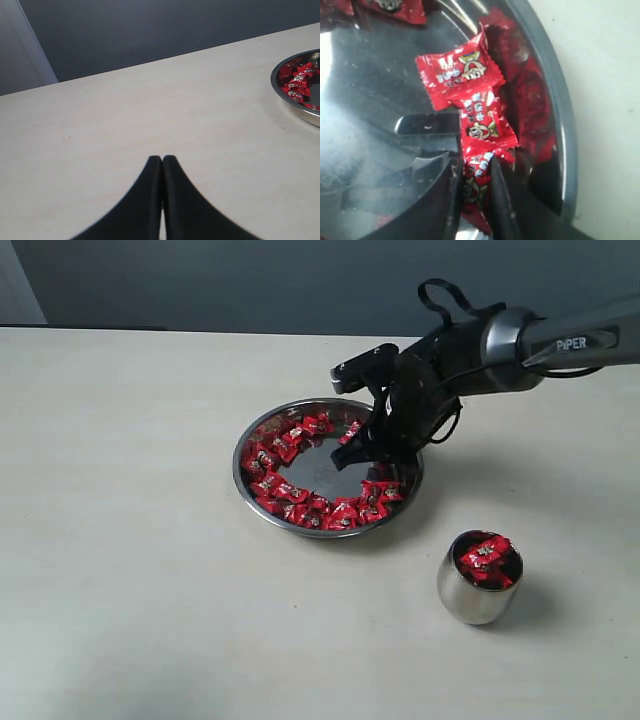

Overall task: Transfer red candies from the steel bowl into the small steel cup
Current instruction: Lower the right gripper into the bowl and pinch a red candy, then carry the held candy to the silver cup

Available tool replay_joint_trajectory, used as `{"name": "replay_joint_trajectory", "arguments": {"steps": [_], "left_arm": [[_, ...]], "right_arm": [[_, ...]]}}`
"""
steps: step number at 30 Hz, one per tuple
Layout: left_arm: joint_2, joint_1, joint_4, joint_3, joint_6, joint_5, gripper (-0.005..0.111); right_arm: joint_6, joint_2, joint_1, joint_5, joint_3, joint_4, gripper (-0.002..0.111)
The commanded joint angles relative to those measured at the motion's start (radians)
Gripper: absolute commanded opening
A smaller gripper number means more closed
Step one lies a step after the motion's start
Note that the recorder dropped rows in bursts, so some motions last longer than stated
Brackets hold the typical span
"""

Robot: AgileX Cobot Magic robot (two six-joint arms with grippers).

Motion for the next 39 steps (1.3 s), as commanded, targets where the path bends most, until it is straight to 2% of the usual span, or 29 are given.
{"name": "replay_joint_trajectory", "arguments": {"steps": [1,11,26,32,39], "left_arm": [[-0.004,0.000,0.003,-0.001,-0.005,-0.007,0.000],[-0.004,0.000,0.003,-0.001,-0.005,-0.007,0.000],[-0.004,0.000,0.003,-0.001,-0.005,-0.007,0.000],[-0.004,0.000,0.003,-0.001,-0.005,-0.007,0.000],[-0.004,0.000,0.003,-0.001,-0.005,-0.007,0.000]], "right_arm": [[-0.004,-0.054,-0.003,-0.009,-0.005,0.012,0.001],[-0.083,-0.226,0.008,0.045,0.055,0.159,0.001],[-0.081,-0.802,0.026,-0.014,0.589,0.256,0.001],[-0.071,-0.946,0.026,0.056,0.685,0.281,0.001],[-0.071,-0.965,0.026,0.137,0.725,0.332,0.001]]}}
